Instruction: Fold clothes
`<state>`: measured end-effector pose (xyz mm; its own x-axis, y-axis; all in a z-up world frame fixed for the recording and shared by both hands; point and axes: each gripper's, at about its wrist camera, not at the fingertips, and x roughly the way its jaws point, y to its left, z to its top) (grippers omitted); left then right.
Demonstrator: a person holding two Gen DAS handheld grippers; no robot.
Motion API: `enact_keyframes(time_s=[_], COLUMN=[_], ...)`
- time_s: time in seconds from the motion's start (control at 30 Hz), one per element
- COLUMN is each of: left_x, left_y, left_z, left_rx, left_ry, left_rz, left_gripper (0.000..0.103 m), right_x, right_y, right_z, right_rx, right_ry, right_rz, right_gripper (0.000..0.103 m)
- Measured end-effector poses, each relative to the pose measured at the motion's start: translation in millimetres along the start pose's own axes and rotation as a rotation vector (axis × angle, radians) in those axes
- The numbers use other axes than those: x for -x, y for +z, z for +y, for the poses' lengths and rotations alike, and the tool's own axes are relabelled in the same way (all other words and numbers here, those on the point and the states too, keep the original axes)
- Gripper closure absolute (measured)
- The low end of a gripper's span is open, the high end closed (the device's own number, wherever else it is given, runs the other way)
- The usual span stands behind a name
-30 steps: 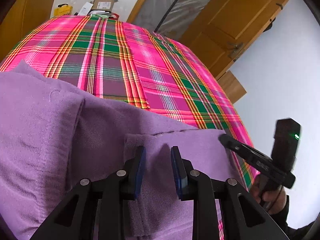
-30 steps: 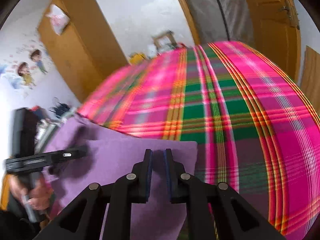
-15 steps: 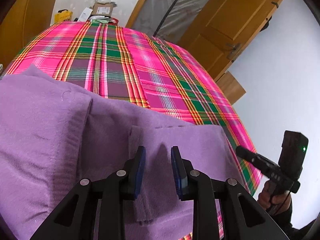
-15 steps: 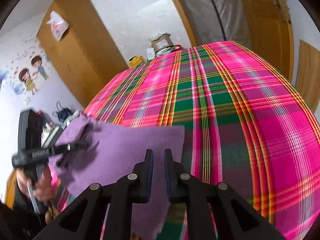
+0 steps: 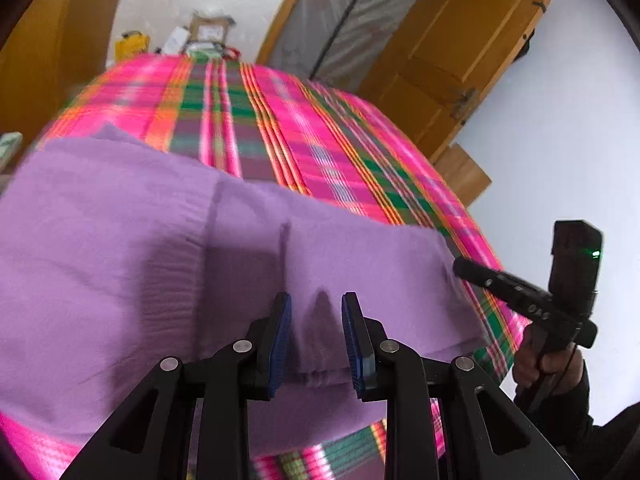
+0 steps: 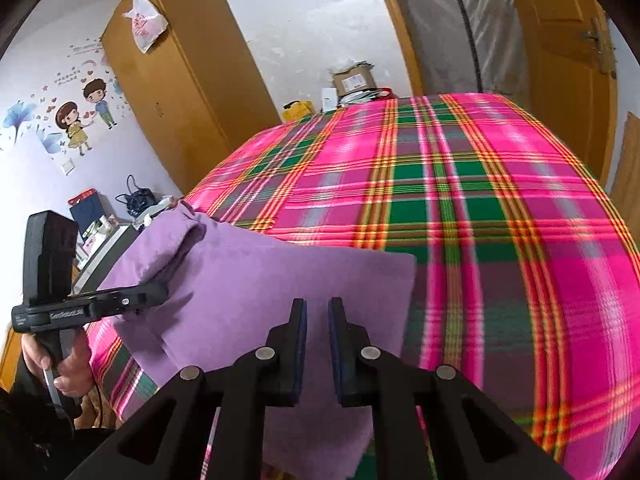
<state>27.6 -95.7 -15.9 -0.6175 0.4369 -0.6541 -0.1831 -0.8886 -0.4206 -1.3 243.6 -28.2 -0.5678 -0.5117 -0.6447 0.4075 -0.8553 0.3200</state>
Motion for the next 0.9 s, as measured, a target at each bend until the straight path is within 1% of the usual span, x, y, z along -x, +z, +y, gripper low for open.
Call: enact_keyframes(time_s=[0.03,0.1,0.27,0.33,0.43,0.5,0.57,0.6,0.67,0.7,0.73,0.8,0.9], left_x=[7.1,21.4,35.4,37.9,36.9,31.6,20.6,20.6,20.6,20.7,24.7,33.2,38.6], left_y=[1.0,3.1,4.9,2.5,-2.5,-5.9,-12.1,-13.6,-16.5,-17.9,-18.6,-22.9,-30.5], left_z=[3.7,11.1,42.9,47.9,51.0,48.3,44.4,41.0,34.3,31.0,30.5,27.9,25.1], left_rx=[0.003,0.008,0.068,0.077,0.061,0.032,0.016,0.001,-0.028,-0.043,-0.044,-0.066,-0.112], left_ry=[0.016,0.047,0.163,0.191,0.211,0.227,0.211,0.218,0.230,0.235,0.214,0.197,0.225], left_rz=[-0.022,-0.066,-0.092,-0.096,-0.093,-0.081,-0.047,-0.050,-0.054,-0.057,-0.058,-0.062,-0.052], left_gripper=[0.076,0.067,0.067,0.067,0.067,0.070,0.071,0.071,0.071,0.068,0.068,0.067,0.067], right_x=[-3.0,-8.9,-12.0,-11.4,-11.8,-12.4,-12.7,-13.4,-14.3,-14.1,-13.5,-13.0,-14.3], right_y=[0.3,1.0,-0.4,-0.8,-1.6,-1.8,-2.3,-2.2,-2.2,-2.1,-1.9,-2.3,-2.8], right_z=[-0.1,-0.4,-4.0,-5.0,-5.7,-5.8,-5.9,-5.9,-5.4,-4.7,-4.2,-3.5,-4.4], right_rx=[-0.001,-0.002,-0.017,-0.021,-0.025,-0.029,-0.030,-0.030,-0.031,-0.030,-0.028,-0.024,-0.030], right_ry=[0.003,0.008,0.017,0.021,0.021,0.022,0.021,0.021,0.018,0.018,0.018,0.017,0.019], right_rz=[0.006,0.018,0.021,0.018,0.018,0.018,0.019,0.020,0.022,0.022,0.022,0.021,0.022], right_gripper=[0.091,0.091,0.091,0.091,0.091,0.091,0.091,0.091,0.091,0.091,0.091,0.091,0.091])
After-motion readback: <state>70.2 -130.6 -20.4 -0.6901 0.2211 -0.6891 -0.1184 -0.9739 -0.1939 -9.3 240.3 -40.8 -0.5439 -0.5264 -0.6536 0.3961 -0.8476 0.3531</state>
